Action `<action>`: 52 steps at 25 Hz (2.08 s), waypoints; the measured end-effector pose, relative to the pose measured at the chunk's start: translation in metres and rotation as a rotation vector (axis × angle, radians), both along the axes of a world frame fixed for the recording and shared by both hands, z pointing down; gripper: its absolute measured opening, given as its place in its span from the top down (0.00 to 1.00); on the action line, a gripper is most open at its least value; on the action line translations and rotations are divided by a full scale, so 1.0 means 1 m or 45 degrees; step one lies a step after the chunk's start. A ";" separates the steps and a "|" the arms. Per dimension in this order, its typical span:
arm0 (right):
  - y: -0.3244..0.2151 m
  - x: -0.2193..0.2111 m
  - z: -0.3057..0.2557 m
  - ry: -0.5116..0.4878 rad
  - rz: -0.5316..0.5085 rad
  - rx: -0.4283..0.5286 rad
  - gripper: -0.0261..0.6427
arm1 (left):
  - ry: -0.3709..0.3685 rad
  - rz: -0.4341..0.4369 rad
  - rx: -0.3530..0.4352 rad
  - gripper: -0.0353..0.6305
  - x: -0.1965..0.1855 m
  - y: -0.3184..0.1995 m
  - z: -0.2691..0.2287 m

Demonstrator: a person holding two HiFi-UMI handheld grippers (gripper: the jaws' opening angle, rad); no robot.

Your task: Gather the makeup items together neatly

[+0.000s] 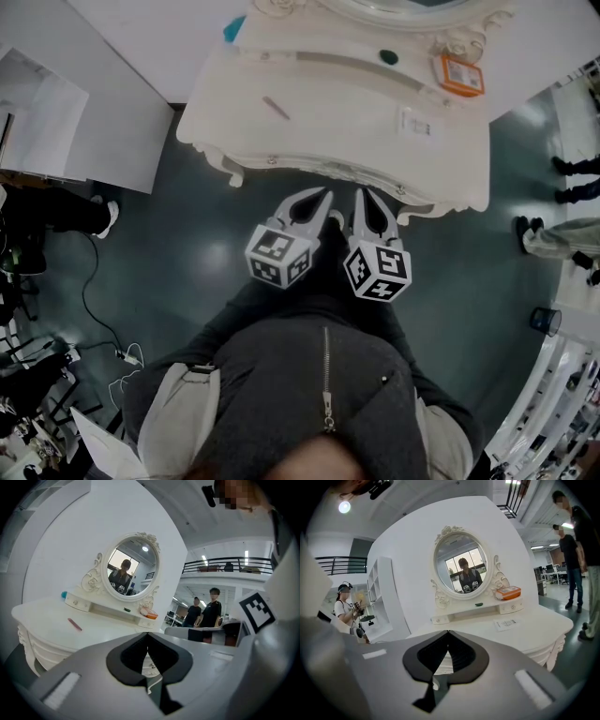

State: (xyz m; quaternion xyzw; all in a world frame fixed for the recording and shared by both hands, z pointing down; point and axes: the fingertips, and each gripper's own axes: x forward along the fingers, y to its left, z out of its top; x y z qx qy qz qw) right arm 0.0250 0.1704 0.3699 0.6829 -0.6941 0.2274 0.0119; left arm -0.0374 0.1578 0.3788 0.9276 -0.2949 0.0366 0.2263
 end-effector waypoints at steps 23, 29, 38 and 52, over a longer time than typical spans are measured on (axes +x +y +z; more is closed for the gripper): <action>-0.096 0.087 0.013 -0.079 0.053 -0.032 0.96 | -0.051 0.052 -0.013 0.93 0.088 -0.102 0.012; -0.132 0.106 0.014 -0.099 0.034 -0.028 0.96 | -0.063 0.030 -0.005 0.93 0.106 -0.137 0.013; -0.163 0.133 0.020 -0.113 0.010 -0.019 0.96 | -0.064 0.007 0.002 0.93 0.131 -0.164 0.021; -0.180 0.137 0.027 -0.139 -0.068 -0.039 0.96 | -0.075 -0.058 0.004 0.93 0.140 -0.175 0.025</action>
